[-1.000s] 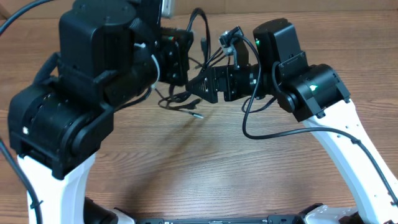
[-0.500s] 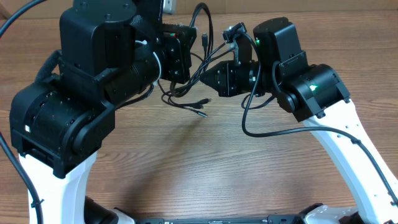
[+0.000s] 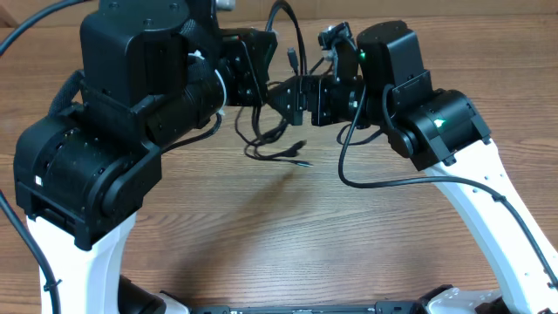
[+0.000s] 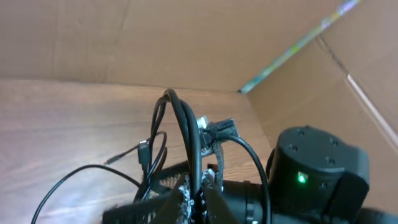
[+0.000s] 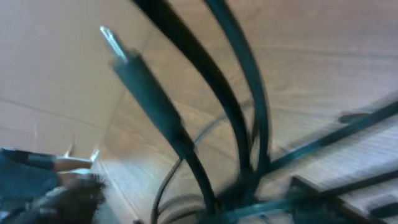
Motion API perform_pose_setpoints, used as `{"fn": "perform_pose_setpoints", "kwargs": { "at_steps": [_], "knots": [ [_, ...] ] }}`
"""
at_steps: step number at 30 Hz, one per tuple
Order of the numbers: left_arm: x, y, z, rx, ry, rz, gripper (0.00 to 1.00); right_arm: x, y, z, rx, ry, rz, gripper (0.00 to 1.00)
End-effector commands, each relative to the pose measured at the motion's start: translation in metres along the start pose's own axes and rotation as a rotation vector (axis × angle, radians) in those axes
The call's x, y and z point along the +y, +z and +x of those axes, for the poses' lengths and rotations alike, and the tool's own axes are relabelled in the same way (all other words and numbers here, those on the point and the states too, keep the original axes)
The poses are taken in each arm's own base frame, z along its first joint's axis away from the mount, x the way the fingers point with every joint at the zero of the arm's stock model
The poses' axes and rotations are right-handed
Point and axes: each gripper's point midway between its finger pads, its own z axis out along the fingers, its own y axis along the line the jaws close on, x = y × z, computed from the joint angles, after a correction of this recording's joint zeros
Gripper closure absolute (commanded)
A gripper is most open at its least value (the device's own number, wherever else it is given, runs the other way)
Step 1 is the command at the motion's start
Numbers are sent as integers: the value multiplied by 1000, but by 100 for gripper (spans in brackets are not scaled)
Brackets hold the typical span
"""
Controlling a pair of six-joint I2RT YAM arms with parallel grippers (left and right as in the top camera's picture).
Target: Untangle cables
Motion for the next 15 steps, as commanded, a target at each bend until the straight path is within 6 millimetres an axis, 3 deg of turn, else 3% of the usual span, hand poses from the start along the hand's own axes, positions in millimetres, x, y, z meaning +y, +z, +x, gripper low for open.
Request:
{"fn": "perform_pose_setpoints", "kwargs": {
  "at_steps": [1,2,7,15],
  "knots": [
    [-1,-11,-12,-62,-139,-7,96,-4,1,-4,-21,17,19,77],
    [-1,-11,-12,-65,-138,-7,96,-4,1,-4,-20,17,20,96],
    [5,-11,-10,-61,-99,-40,96,-15,0,-4,-30,23,79,96],
    [36,-18,-1,-50,-60,-195,96,-63,-18,-24,-96,52,213,96]
  ]
}}
